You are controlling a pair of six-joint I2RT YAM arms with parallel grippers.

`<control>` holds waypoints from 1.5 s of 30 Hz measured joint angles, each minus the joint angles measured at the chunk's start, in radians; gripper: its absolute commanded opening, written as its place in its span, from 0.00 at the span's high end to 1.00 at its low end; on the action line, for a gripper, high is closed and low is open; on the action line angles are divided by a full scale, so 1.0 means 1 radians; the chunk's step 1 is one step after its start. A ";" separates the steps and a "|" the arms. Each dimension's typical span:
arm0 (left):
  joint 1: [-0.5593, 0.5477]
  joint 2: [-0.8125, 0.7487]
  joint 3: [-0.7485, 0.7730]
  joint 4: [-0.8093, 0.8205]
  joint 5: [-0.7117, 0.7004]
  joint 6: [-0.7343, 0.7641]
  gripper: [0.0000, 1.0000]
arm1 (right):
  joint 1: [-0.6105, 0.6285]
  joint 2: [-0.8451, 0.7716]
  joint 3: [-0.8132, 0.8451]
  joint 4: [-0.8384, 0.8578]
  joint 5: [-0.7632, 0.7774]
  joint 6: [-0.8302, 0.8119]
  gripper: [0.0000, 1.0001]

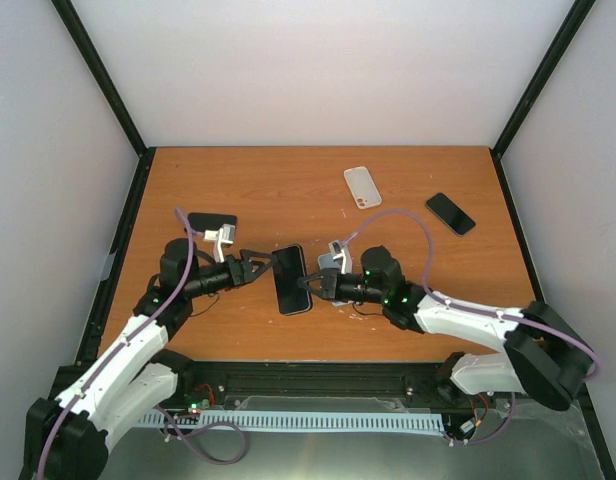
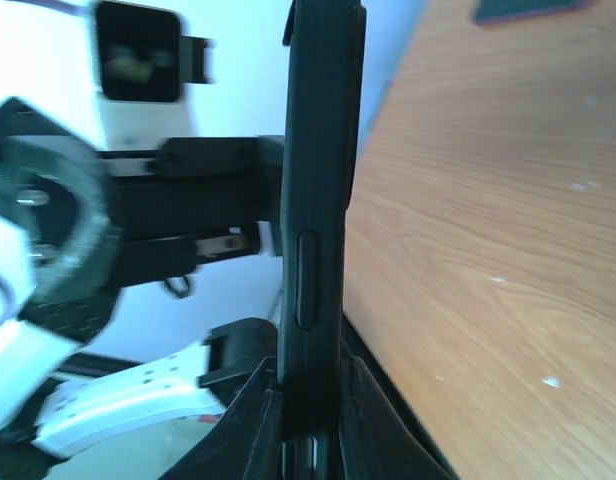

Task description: Put the phone into the phone case

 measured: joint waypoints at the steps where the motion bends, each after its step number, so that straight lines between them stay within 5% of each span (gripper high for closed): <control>1: 0.000 -0.008 0.000 0.008 0.017 -0.004 0.12 | 0.000 -0.021 0.000 0.019 -0.018 0.001 0.88; 11: 0.003 -0.069 -0.057 0.280 0.180 -0.138 0.29 | 0.000 -0.061 -0.031 0.210 -0.128 0.077 0.88; 20: 0.003 -0.095 -0.148 0.512 0.197 -0.304 0.59 | 0.000 -0.026 -0.061 0.368 -0.179 0.154 0.88; 32: 0.002 -0.102 -0.171 0.537 0.171 -0.367 0.92 | 0.000 -0.014 -0.084 0.439 -0.200 0.169 0.88; 40: 0.002 -0.113 -0.164 0.441 0.156 -0.341 0.98 | 0.000 -0.014 -0.088 0.405 -0.191 0.164 0.88; 43: 0.002 -0.119 -0.151 0.402 0.153 -0.324 0.72 | 0.000 -0.014 -0.087 0.402 -0.191 0.162 0.88; 45: 0.002 -0.131 -0.149 0.382 0.143 -0.311 0.66 | 0.000 -0.014 -0.087 0.403 -0.194 0.161 0.88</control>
